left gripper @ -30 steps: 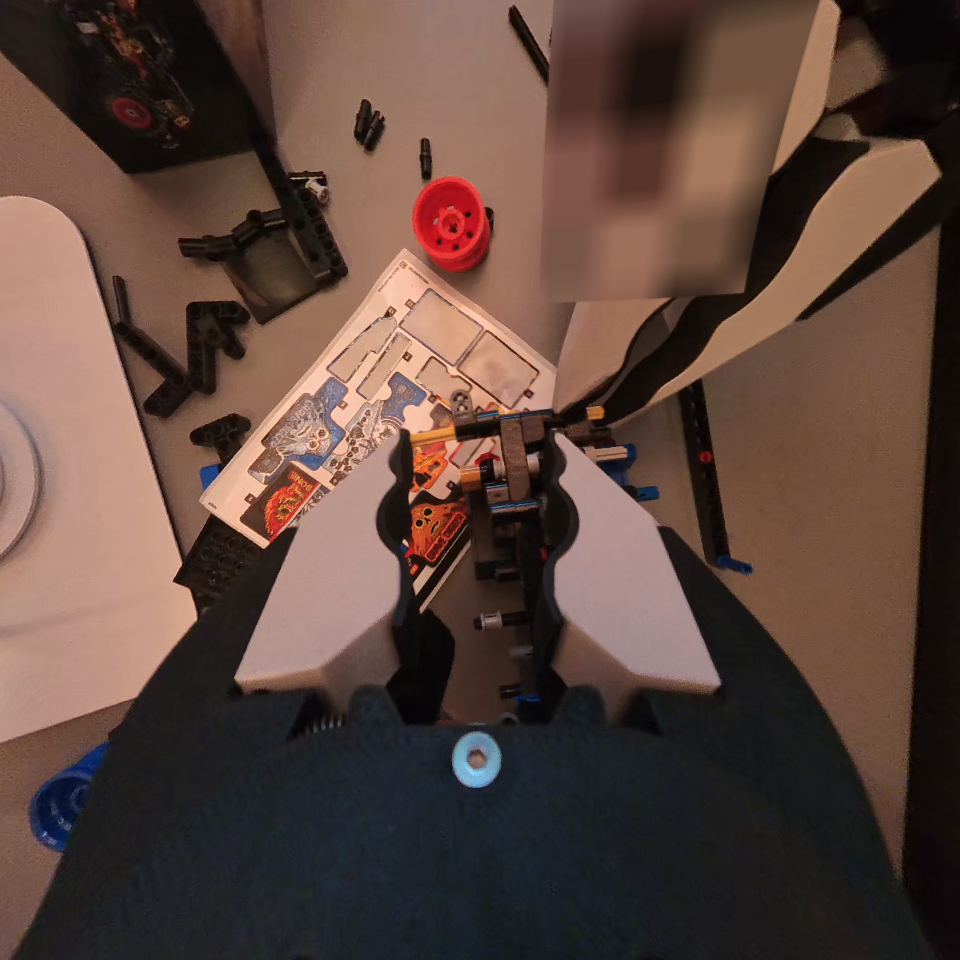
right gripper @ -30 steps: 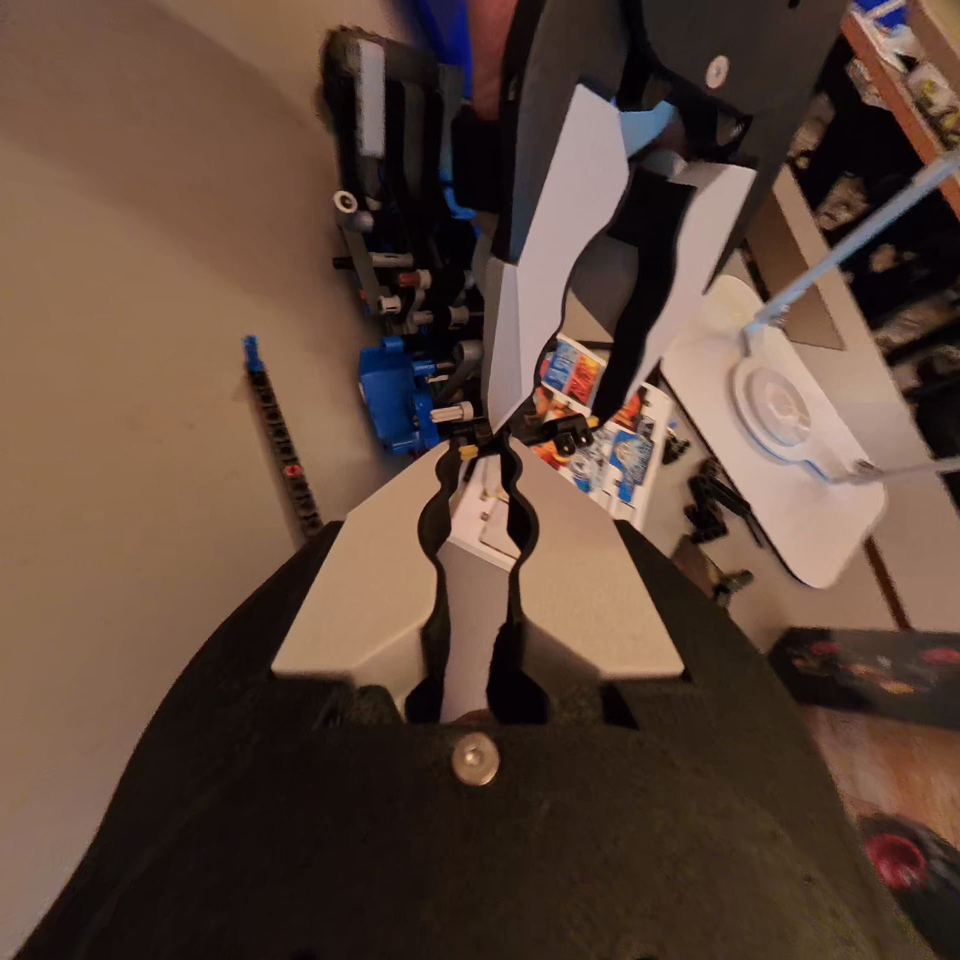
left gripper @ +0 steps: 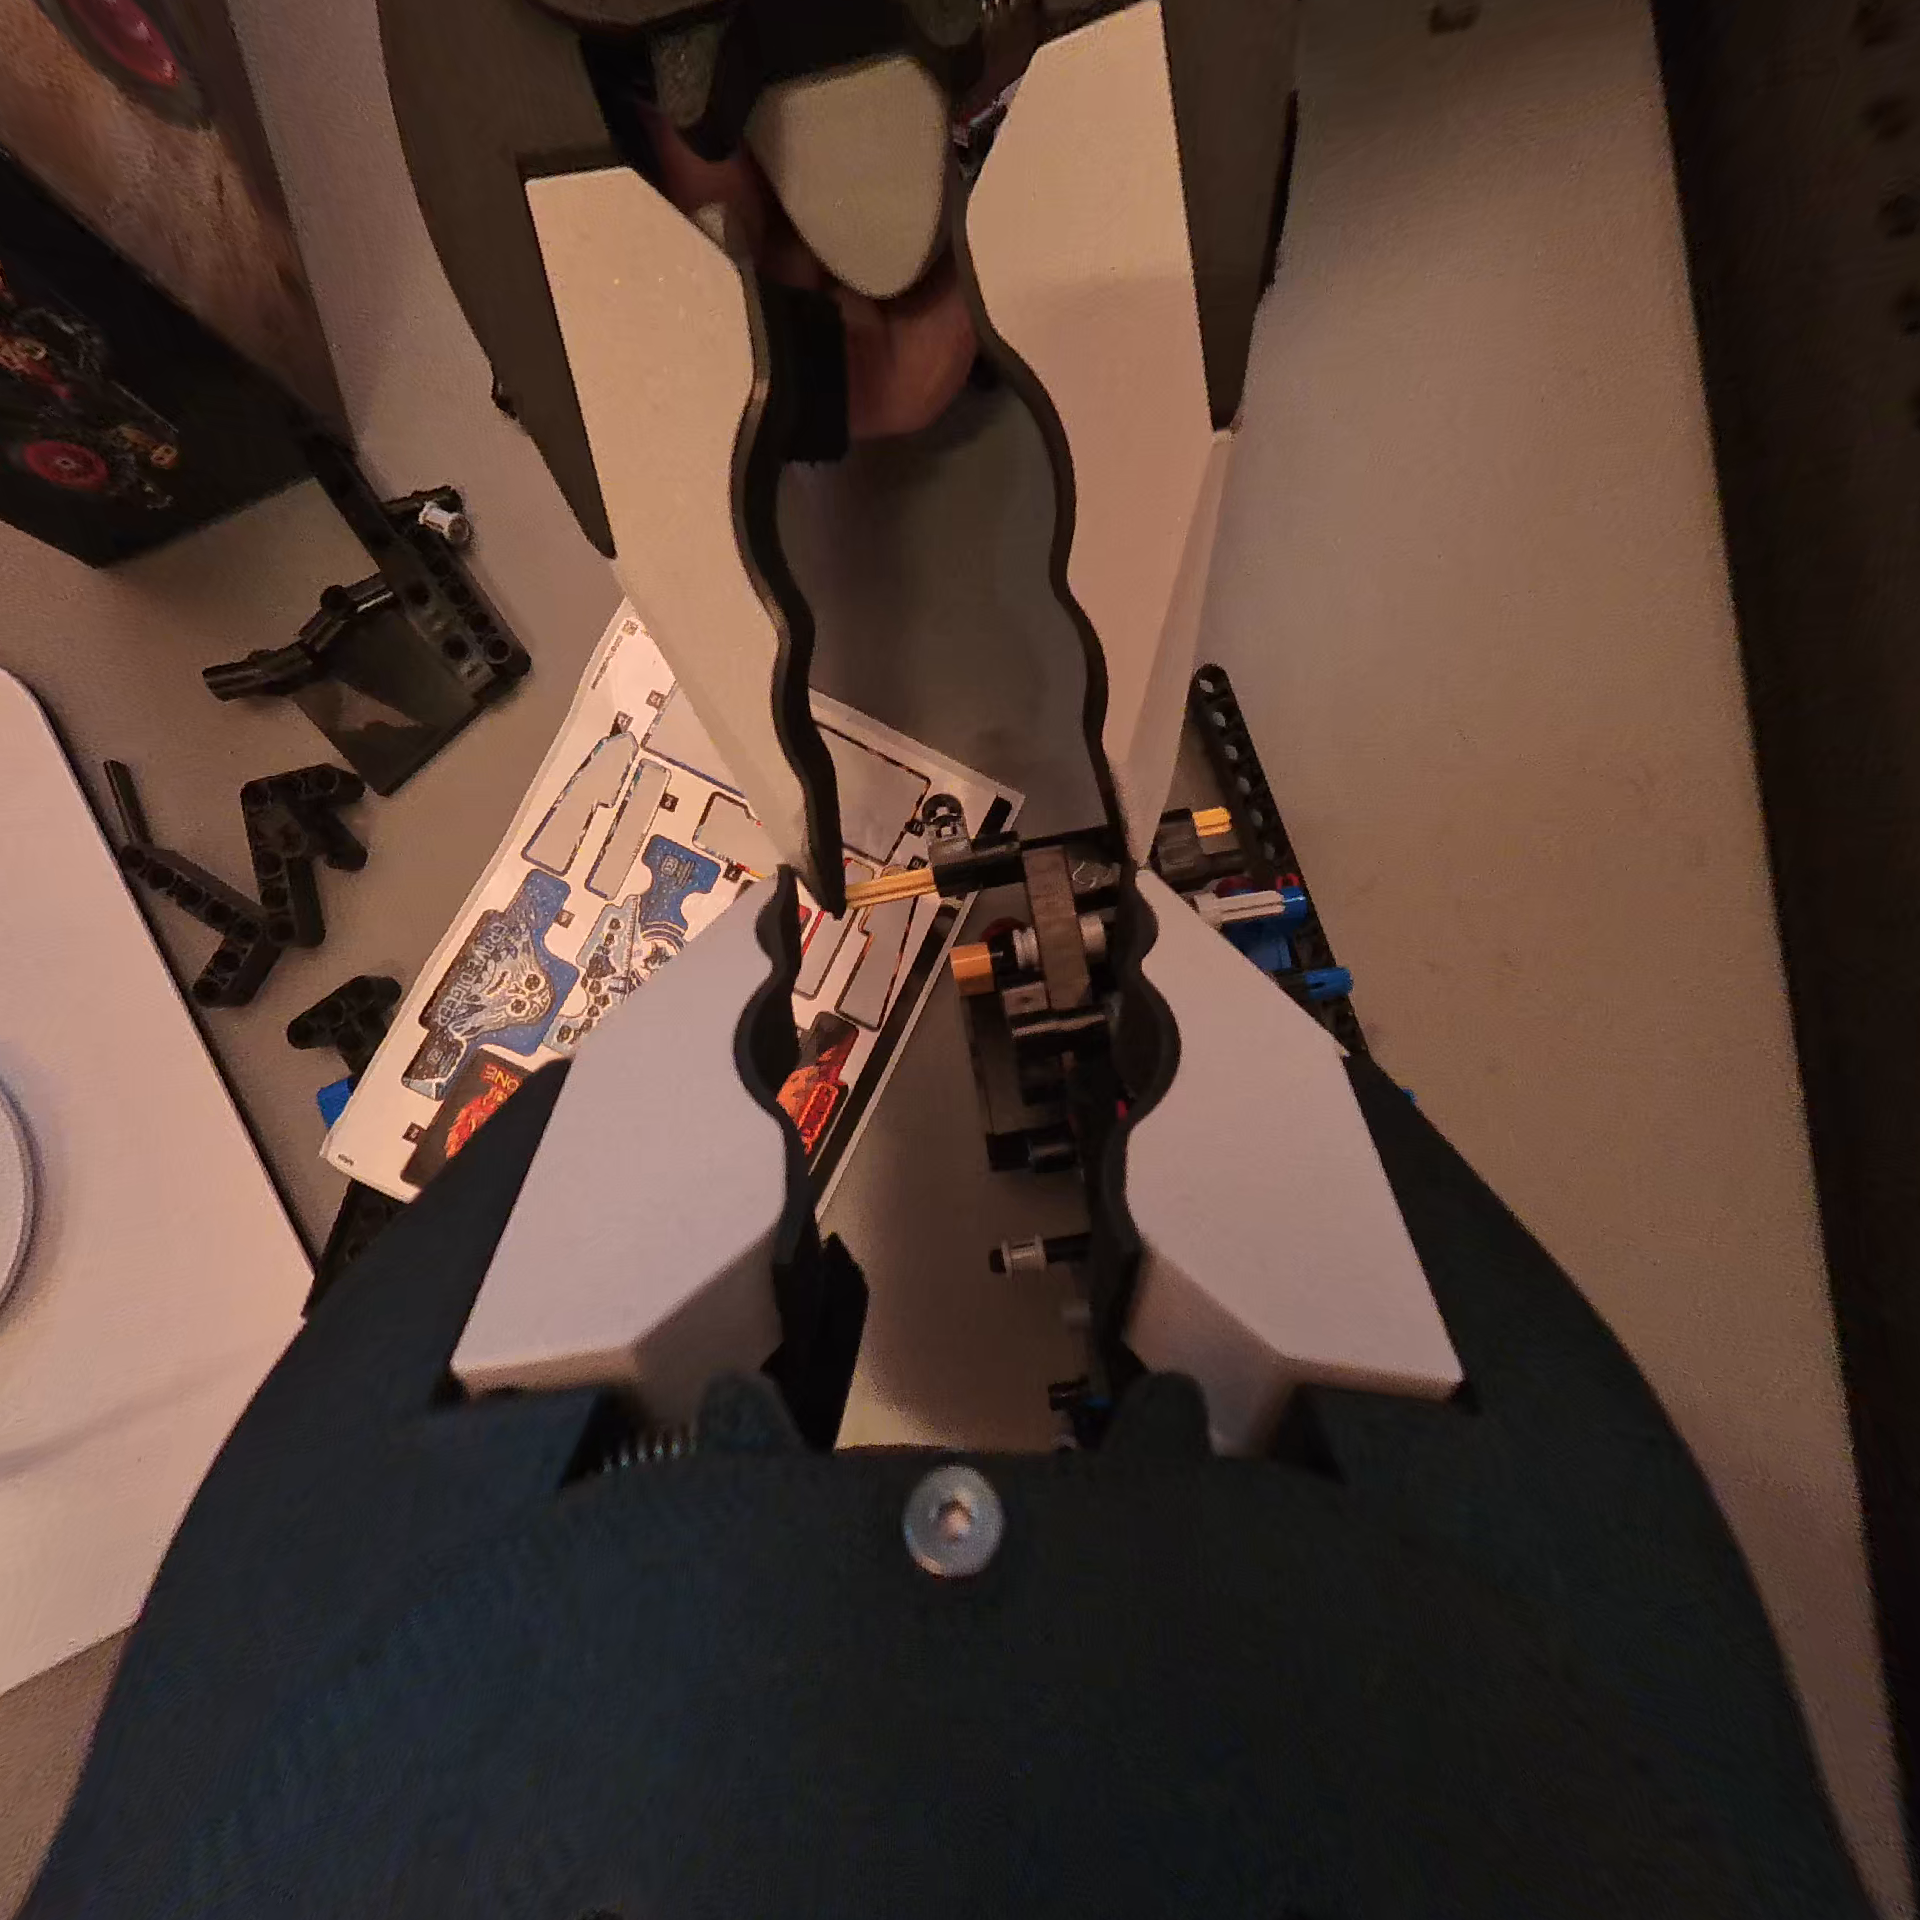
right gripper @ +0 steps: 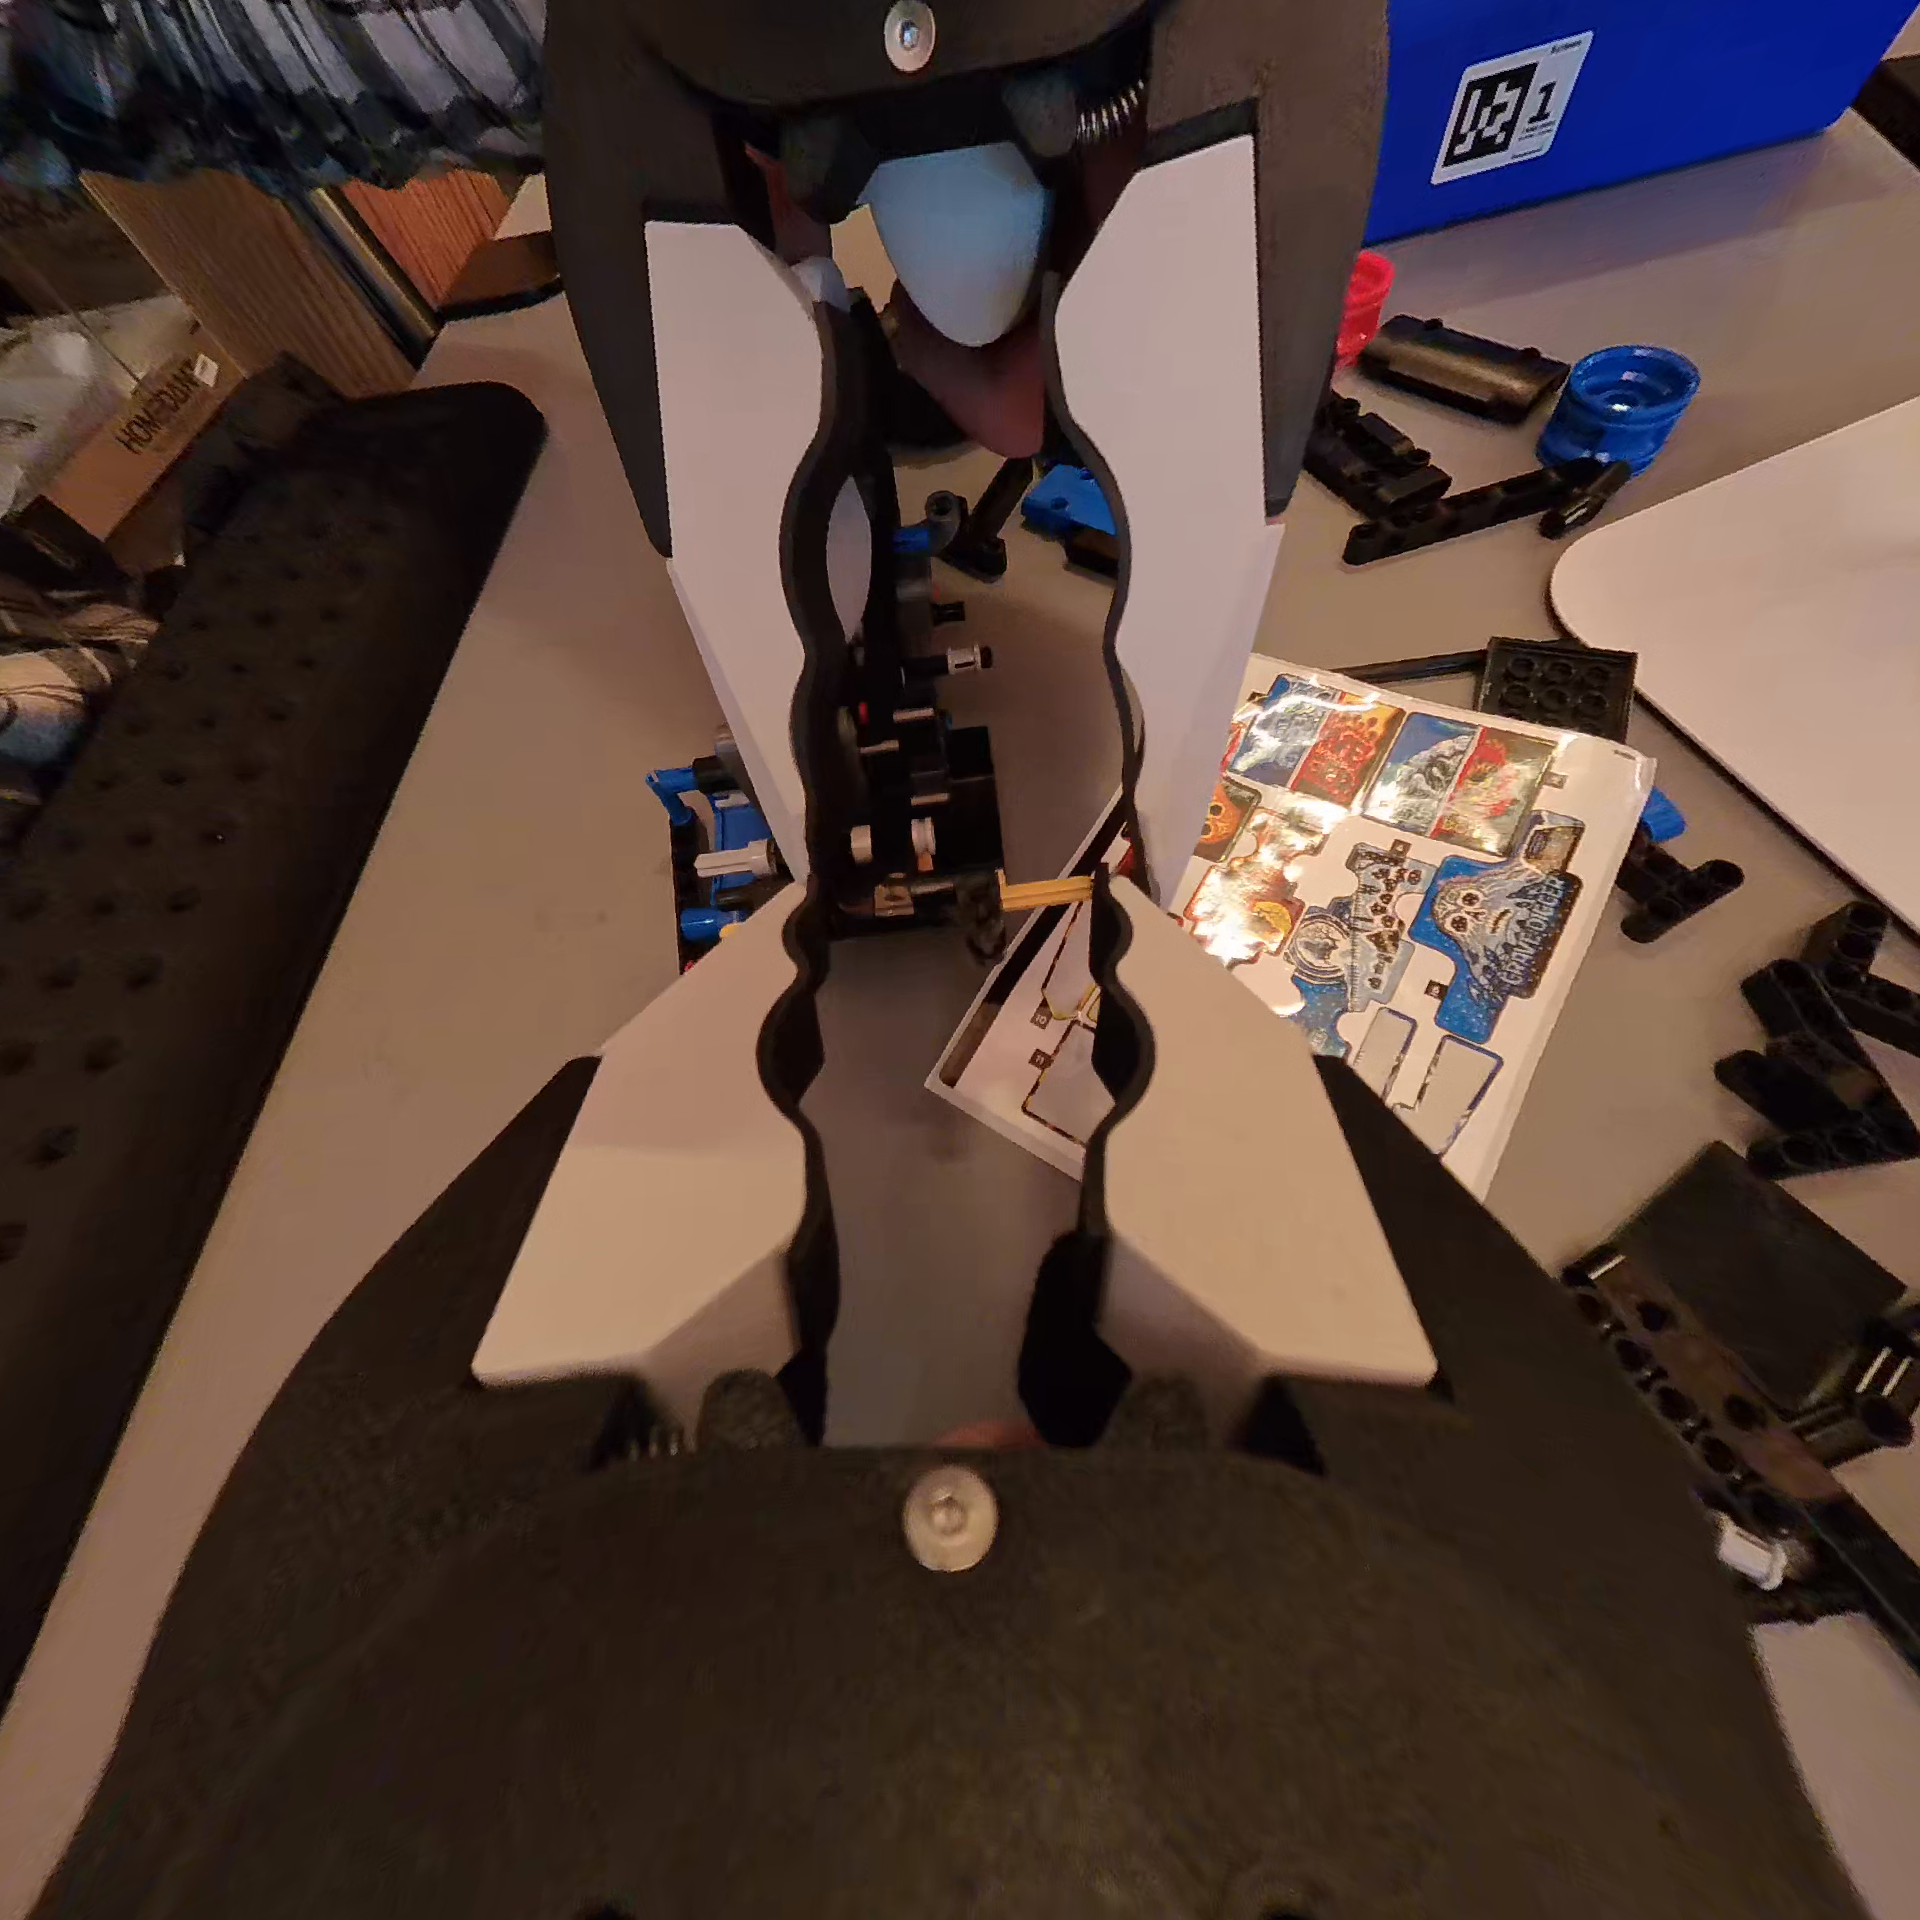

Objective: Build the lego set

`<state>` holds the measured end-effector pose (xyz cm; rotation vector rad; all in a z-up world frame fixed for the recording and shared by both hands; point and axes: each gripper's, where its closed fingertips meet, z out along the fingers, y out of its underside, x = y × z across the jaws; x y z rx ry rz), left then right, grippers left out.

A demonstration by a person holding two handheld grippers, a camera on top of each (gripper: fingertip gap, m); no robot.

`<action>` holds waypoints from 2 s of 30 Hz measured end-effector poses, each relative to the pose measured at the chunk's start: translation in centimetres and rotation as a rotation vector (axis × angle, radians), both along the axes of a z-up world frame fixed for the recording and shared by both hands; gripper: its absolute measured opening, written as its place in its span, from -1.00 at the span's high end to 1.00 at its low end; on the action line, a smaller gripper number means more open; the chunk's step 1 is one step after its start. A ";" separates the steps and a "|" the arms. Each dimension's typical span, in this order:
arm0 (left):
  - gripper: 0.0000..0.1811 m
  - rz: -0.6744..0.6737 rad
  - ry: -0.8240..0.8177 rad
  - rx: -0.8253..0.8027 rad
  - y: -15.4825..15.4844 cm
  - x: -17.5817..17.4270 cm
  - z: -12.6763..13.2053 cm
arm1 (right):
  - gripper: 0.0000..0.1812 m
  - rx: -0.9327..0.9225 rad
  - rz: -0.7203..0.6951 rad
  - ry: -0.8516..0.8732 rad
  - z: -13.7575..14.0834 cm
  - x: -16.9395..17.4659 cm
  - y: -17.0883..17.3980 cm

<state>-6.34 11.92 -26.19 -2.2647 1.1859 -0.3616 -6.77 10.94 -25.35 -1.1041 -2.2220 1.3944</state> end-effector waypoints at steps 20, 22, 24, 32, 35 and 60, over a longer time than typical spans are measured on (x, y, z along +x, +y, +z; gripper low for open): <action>0.53 -0.047 0.000 -0.025 -0.4 0.4 -0.1 | 0.68 -0.001 0.034 -0.014 -0.2 0.3 -0.5; 0.58 -0.067 -0.003 -0.023 -0.7 0.6 0.0 | 0.68 0.002 0.038 -0.007 -0.1 0.3 -0.5; 0.58 -0.063 0.000 -0.016 -0.6 0.5 0.0 | 0.68 0.001 0.033 -0.004 -0.1 0.2 -0.5; 0.56 -0.020 -0.028 -0.015 -0.5 0.4 0.1 | 0.66 -0.010 0.014 -0.005 0.2 0.2 -0.2; 0.49 0.014 -0.037 -0.010 -0.2 0.1 0.1 | 0.50 0.002 -0.026 0.011 0.7 0.3 0.7; 0.16 0.094 -0.080 -0.089 -1.9 -0.5 0.6 | 0.56 0.111 -0.010 0.036 0.0 1.5 -0.8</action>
